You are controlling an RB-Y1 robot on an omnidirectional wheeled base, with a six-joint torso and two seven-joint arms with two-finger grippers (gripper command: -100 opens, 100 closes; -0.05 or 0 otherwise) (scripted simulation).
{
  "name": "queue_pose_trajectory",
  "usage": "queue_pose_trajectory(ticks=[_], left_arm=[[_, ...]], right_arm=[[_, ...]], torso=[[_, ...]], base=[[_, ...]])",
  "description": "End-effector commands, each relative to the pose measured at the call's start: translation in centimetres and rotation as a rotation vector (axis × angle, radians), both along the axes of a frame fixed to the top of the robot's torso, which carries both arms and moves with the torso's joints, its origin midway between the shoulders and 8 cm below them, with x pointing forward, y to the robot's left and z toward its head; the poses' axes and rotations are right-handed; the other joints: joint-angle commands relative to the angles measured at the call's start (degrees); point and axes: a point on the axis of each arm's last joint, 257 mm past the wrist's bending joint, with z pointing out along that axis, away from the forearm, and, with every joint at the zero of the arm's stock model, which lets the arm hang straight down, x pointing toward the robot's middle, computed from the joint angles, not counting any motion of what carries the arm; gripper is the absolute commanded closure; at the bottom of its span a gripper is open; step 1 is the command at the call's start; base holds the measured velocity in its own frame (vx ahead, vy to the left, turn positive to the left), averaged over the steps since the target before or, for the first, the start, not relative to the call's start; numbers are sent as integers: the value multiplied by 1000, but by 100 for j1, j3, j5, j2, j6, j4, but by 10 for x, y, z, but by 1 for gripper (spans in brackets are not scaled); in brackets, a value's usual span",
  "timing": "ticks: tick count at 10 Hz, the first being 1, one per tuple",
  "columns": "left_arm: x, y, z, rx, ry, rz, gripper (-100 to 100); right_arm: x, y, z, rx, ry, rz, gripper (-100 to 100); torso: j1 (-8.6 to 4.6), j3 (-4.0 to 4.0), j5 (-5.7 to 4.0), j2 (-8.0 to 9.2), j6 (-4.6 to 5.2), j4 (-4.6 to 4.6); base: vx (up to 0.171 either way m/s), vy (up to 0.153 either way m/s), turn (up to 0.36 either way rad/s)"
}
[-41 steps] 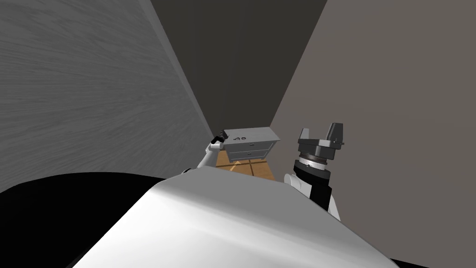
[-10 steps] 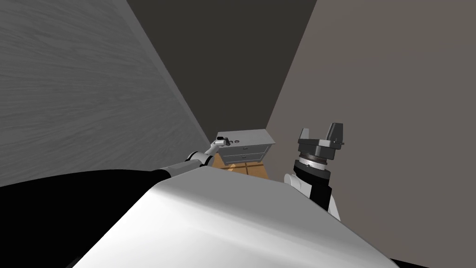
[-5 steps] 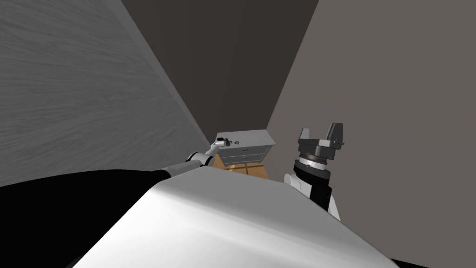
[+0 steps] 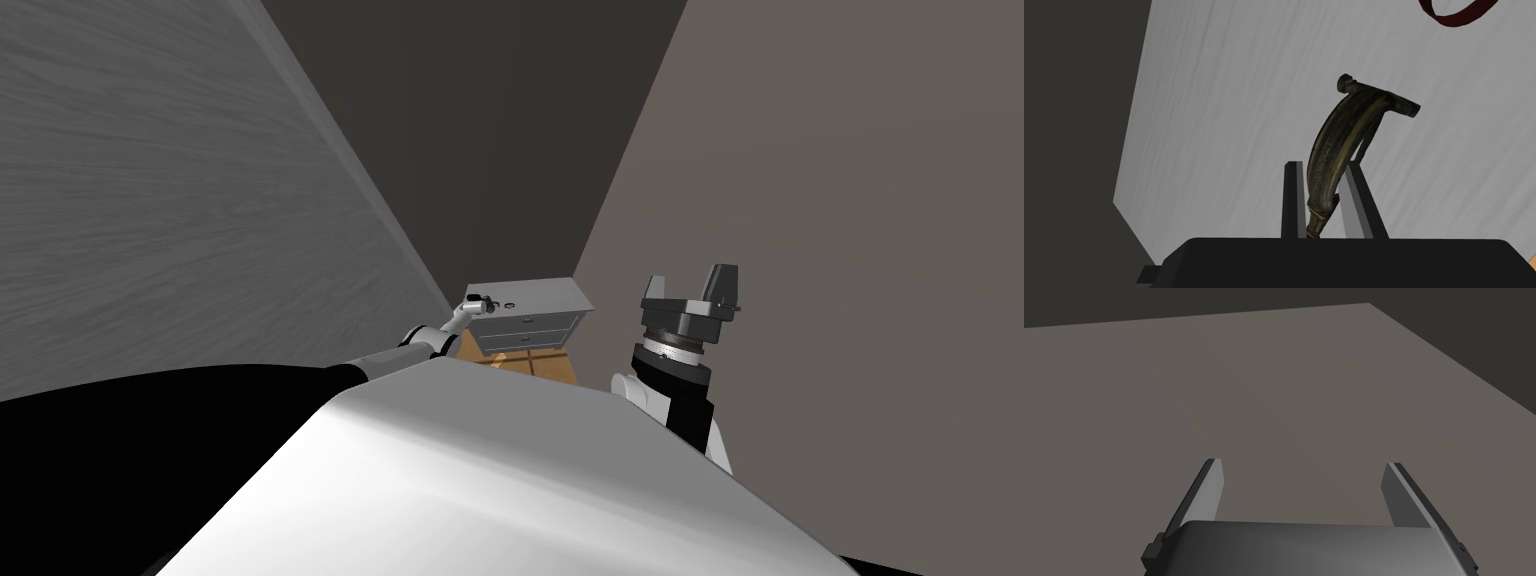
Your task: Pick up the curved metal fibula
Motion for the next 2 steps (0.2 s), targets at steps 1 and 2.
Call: queue_pose_trajectory(ticks=[1,2], left_arm=[[0,0,0,0,0,0,100],[0,0,0,0,2,0,0]], right_arm=[[0,0,0,0,0,0,0],[0,0,0,0,0,0,0]], torso=[[0,0,0,0,0,0],[1,0,1,-3,1,1]], base=[[-64,-11,9],[-9,-1,0]])
